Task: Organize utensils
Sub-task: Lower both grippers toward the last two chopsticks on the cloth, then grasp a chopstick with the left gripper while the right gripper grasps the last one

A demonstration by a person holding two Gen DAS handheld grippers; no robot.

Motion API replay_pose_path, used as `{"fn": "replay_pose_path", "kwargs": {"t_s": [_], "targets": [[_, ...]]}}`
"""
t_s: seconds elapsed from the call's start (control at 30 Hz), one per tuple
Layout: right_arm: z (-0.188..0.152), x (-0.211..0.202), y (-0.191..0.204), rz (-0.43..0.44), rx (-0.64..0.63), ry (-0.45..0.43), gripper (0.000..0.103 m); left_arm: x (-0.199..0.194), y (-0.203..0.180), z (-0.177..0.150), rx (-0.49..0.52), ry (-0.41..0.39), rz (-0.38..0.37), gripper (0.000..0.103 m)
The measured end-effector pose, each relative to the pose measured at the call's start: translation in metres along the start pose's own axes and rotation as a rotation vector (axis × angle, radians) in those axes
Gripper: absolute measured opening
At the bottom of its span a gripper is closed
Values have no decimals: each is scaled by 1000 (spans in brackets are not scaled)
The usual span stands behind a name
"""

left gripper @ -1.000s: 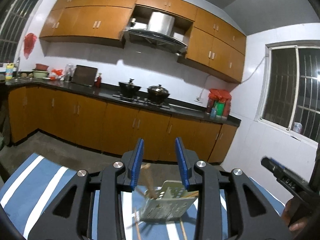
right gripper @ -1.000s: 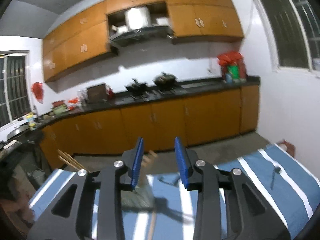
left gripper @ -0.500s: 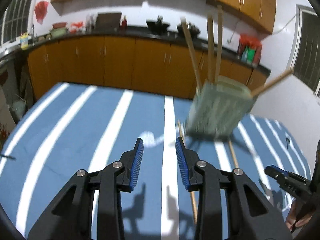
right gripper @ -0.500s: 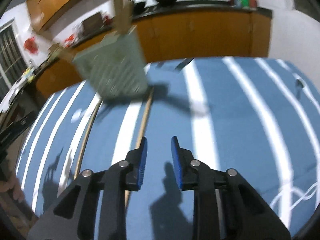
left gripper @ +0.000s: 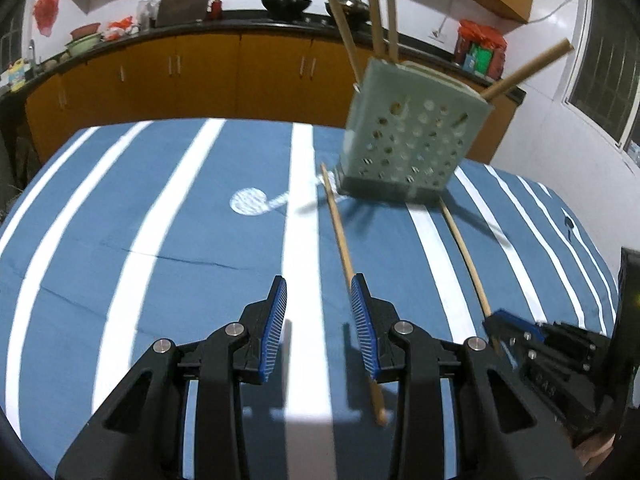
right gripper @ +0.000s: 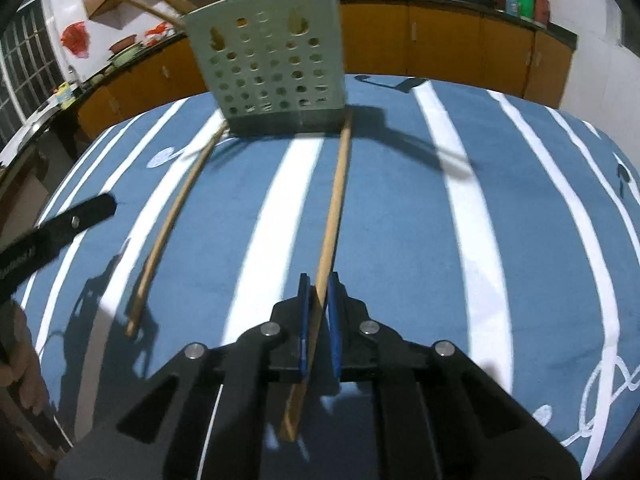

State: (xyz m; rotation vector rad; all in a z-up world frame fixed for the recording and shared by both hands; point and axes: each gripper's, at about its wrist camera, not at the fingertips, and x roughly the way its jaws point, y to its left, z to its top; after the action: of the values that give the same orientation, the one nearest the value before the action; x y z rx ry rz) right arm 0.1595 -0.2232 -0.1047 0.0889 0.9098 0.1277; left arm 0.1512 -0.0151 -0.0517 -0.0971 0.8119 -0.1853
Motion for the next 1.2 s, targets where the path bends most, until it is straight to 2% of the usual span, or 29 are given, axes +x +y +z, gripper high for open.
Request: {"fn": "replay_pose_path", "kwargs": {"t_s": [0.2, 0.43, 0.5, 0.63, 0.67, 1.0, 1.2], "targets": [[3, -3, -38, -68, 112, -13, 8, 14, -15, -10, 29, 51, -26, 35], [2, -5, -56, -89, 141, -19, 8, 31, -26, -14, 47, 99, -3, 33], [2, -4, -55, -90, 137, -21, 8, 36, -27, -15, 50, 99, 26, 28], [2, -4, -50, -86, 120, -22, 8, 39, -22, -11, 44, 99, 55, 8], [2, -4, -50, -84, 117, -22, 8, 40, -19, -9, 37, 99, 55, 7], [12, 4, -38, -96, 66, -26, 8, 41, 32, 4, -28, 86, 114, 8], [28, 15, -44, -157, 61, -34, 8, 41, 33, 3, 3, 70, 133, 8]]}}
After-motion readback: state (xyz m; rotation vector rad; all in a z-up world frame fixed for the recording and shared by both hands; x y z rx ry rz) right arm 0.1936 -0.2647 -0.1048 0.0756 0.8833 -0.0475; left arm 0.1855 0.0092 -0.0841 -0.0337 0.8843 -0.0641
